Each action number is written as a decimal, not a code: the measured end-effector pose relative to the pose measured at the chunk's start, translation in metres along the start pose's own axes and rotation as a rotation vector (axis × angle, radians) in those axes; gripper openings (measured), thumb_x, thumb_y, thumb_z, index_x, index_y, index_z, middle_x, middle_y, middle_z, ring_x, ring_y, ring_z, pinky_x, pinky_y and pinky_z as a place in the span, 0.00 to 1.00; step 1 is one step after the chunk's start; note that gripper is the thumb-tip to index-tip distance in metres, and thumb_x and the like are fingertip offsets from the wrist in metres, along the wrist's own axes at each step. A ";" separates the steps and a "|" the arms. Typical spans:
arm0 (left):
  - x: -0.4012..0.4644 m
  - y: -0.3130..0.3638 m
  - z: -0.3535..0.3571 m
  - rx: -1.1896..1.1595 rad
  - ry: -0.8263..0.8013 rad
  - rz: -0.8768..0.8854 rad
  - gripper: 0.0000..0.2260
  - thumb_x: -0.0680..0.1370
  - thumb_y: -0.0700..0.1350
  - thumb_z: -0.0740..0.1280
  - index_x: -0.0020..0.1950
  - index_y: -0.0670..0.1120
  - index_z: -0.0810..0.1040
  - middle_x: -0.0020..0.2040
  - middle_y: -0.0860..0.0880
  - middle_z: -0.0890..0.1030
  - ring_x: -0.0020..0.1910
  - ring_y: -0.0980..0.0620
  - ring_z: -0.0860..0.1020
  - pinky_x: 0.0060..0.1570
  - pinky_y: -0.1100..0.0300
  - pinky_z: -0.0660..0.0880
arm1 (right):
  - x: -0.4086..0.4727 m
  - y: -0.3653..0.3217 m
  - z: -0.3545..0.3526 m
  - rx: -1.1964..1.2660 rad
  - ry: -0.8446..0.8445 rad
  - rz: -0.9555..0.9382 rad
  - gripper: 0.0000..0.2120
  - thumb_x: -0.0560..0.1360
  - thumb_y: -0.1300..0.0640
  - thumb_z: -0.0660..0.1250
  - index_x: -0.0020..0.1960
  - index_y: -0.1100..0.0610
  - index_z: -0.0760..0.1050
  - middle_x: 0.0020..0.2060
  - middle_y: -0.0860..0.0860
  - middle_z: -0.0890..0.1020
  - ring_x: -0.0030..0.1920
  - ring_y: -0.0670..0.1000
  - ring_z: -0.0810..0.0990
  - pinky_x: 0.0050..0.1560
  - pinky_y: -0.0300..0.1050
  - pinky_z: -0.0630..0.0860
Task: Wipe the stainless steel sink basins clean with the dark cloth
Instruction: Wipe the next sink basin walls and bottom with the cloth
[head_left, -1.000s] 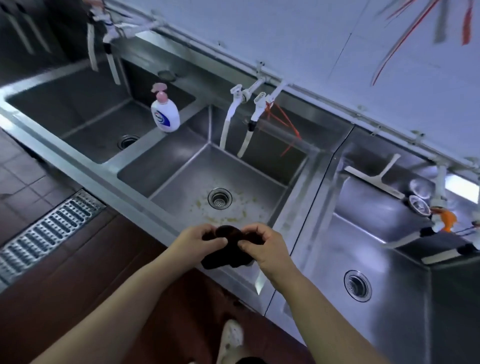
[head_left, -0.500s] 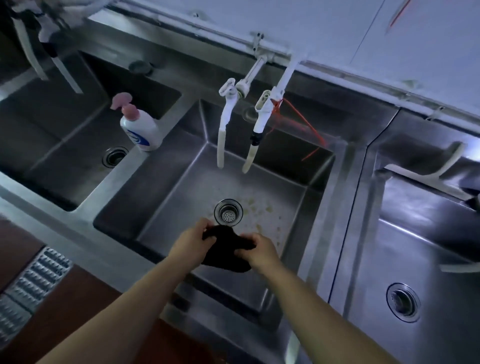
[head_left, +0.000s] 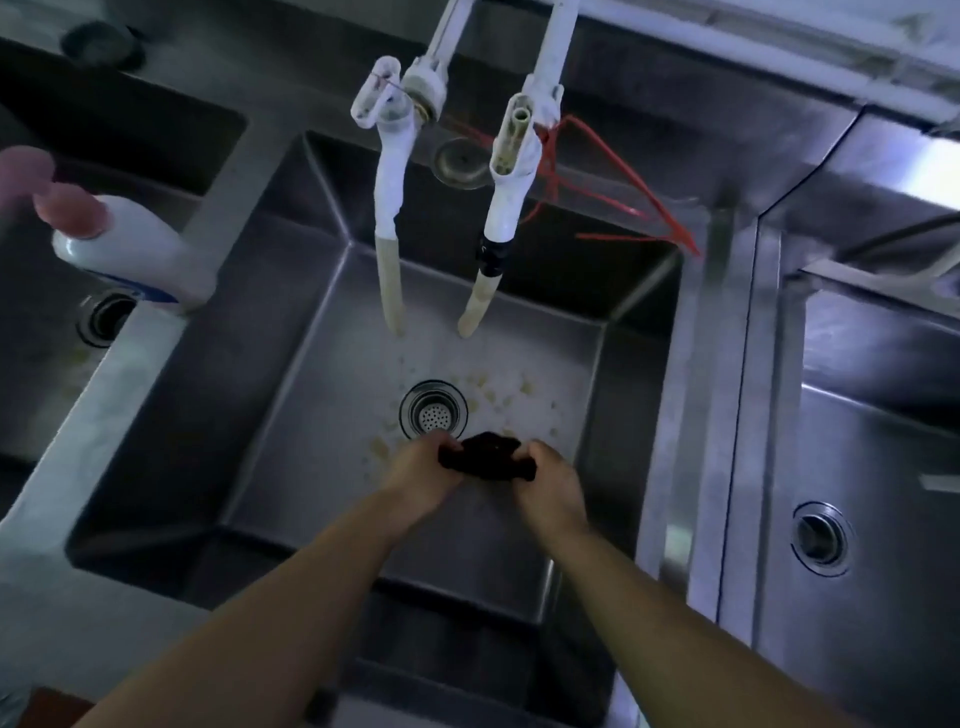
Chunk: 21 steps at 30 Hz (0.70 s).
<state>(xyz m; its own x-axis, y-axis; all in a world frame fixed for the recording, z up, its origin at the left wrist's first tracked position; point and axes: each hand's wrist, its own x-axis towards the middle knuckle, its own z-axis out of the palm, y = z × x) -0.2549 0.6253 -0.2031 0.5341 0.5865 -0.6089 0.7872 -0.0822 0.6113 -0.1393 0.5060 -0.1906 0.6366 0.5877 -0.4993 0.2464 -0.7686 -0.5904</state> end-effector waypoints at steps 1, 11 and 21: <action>0.008 -0.004 0.003 0.005 -0.013 0.024 0.12 0.70 0.34 0.66 0.42 0.51 0.72 0.36 0.57 0.72 0.37 0.56 0.72 0.30 0.71 0.65 | 0.003 0.005 0.003 -0.049 0.012 -0.034 0.14 0.71 0.67 0.63 0.51 0.54 0.77 0.48 0.49 0.79 0.46 0.47 0.75 0.44 0.35 0.67; 0.039 -0.092 -0.006 0.374 -0.221 0.005 0.07 0.75 0.46 0.64 0.50 0.56 0.78 0.52 0.53 0.81 0.50 0.51 0.79 0.46 0.65 0.72 | -0.006 0.043 0.074 -0.166 -0.135 0.047 0.20 0.76 0.66 0.59 0.66 0.59 0.71 0.67 0.56 0.72 0.66 0.55 0.71 0.64 0.40 0.64; 0.071 -0.126 -0.071 0.806 -0.064 0.300 0.29 0.67 0.49 0.74 0.66 0.47 0.70 0.66 0.48 0.71 0.63 0.44 0.71 0.57 0.51 0.69 | 0.055 0.046 0.152 -0.485 -0.130 0.164 0.37 0.80 0.42 0.48 0.73 0.60 0.29 0.72 0.58 0.30 0.73 0.59 0.29 0.70 0.52 0.29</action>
<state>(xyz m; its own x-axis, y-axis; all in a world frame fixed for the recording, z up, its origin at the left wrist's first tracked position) -0.3377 0.7350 -0.2873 0.7515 0.4042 -0.5214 0.5760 -0.7872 0.2200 -0.2038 0.5416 -0.3413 0.6070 0.4525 -0.6533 0.4805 -0.8638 -0.1517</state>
